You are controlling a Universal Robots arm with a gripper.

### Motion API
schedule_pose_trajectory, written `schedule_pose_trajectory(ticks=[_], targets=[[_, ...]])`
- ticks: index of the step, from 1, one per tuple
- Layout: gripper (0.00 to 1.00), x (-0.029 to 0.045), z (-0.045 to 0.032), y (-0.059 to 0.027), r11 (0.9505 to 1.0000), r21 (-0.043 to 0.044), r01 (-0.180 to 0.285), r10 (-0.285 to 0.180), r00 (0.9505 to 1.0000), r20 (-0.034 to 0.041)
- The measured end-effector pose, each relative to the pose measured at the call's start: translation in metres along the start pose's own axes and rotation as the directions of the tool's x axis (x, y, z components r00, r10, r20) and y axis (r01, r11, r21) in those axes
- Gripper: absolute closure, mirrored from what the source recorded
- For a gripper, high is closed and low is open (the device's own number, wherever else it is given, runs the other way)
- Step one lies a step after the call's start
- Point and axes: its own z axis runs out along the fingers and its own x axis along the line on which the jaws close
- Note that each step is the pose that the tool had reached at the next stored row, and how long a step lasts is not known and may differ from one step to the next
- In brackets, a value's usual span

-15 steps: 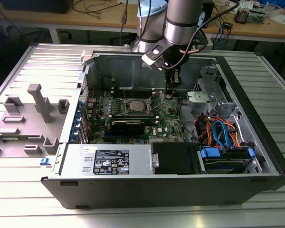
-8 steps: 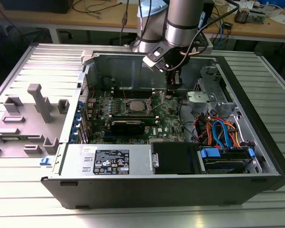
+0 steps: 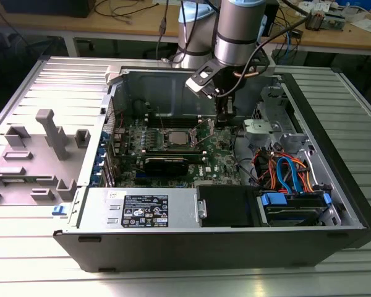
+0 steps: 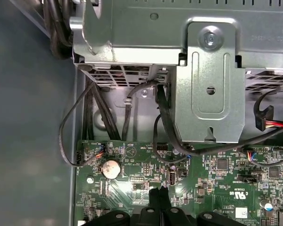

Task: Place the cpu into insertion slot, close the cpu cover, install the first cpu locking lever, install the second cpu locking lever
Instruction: 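Close the cpu cover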

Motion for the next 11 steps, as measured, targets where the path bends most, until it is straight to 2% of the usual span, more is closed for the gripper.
schedule_pose_trajectory(ticks=[3, 11], targets=[[0.89, 0.0000, 0.0023, -0.0001, 1.0000, 0.0013, 0.000, 0.000, 1.0000, 0.0001], [0.89, 0.0000, 0.0024, -0.0008, 1.0000, 0.0028, 0.000, 0.000, 1.0000, -0.0005]])
